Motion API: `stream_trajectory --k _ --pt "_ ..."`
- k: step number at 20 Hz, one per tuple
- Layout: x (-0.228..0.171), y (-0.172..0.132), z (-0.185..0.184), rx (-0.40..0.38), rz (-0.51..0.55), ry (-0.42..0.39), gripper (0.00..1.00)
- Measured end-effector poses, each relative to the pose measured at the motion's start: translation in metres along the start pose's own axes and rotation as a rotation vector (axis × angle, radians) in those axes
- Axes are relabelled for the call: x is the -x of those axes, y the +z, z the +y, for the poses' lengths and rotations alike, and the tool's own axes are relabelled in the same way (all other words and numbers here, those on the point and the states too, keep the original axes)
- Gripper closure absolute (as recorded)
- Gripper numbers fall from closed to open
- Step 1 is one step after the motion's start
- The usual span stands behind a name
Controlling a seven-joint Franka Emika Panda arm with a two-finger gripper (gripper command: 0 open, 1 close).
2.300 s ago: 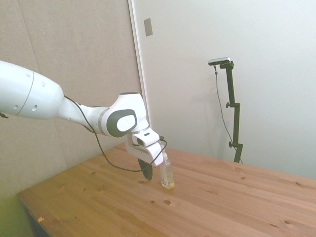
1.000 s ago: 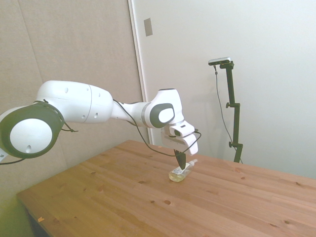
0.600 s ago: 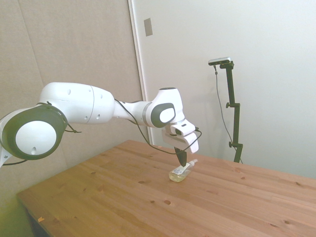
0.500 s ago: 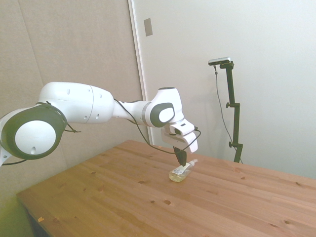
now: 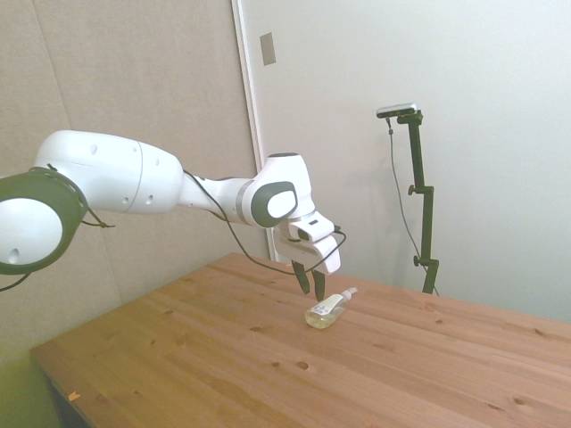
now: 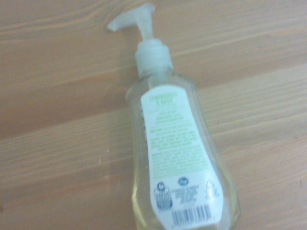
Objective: Knock down the sanitizer
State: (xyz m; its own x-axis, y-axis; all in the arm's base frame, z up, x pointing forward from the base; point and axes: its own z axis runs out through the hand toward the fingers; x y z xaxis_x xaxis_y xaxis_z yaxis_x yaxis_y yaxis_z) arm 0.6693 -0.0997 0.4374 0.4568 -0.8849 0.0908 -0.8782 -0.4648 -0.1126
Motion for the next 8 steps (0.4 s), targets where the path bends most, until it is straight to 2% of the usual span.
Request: stream_trajectory --k 8 --pt "0.056 -0.018 0.038 -0.002 -0.036 -0.084 0.00"
